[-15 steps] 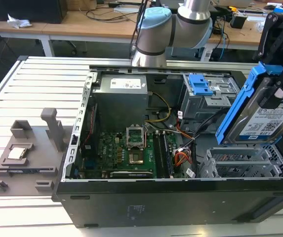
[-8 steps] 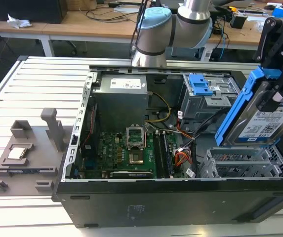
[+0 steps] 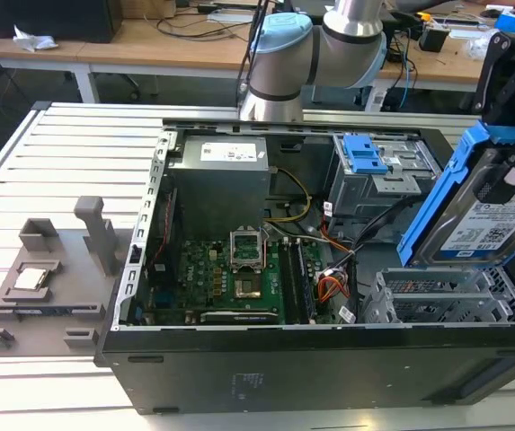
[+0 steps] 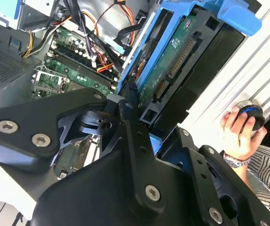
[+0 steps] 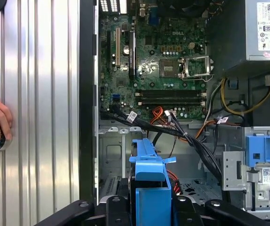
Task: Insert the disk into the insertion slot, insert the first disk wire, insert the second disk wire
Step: 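Insert the disk into the insertion slot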
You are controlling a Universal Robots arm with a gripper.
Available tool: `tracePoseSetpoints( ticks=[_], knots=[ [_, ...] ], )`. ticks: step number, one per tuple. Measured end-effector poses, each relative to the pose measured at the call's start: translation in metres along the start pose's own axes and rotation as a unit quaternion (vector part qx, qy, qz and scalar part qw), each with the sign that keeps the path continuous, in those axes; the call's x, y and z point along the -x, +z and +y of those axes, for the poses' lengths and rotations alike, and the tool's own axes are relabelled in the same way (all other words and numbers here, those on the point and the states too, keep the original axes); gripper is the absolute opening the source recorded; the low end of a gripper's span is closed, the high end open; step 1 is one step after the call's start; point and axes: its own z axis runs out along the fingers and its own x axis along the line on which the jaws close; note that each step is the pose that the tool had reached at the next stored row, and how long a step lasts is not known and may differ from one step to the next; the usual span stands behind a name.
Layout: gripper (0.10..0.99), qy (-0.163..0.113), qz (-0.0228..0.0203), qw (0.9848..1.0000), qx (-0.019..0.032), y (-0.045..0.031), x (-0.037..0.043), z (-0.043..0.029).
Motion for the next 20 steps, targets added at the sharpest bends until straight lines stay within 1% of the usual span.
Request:
tracePoseSetpoints(
  ticks=[5,11,17,20],
  knots=[
    [0.365,0.000,0.0001,1.0000,0.0000,0.0006,0.0000,-0.0026],
    [0.365,0.000,0.0000,1.0000,0.0000,0.0018,0.0001,-0.0042],
    [0.365,0.000,0.0000,1.0000,0.0001,0.0050,0.0001,-0.0045],
    [0.365,0.000,0.0001,1.0000,0.0001,0.0083,0.0001,-0.0046]
  ],
)
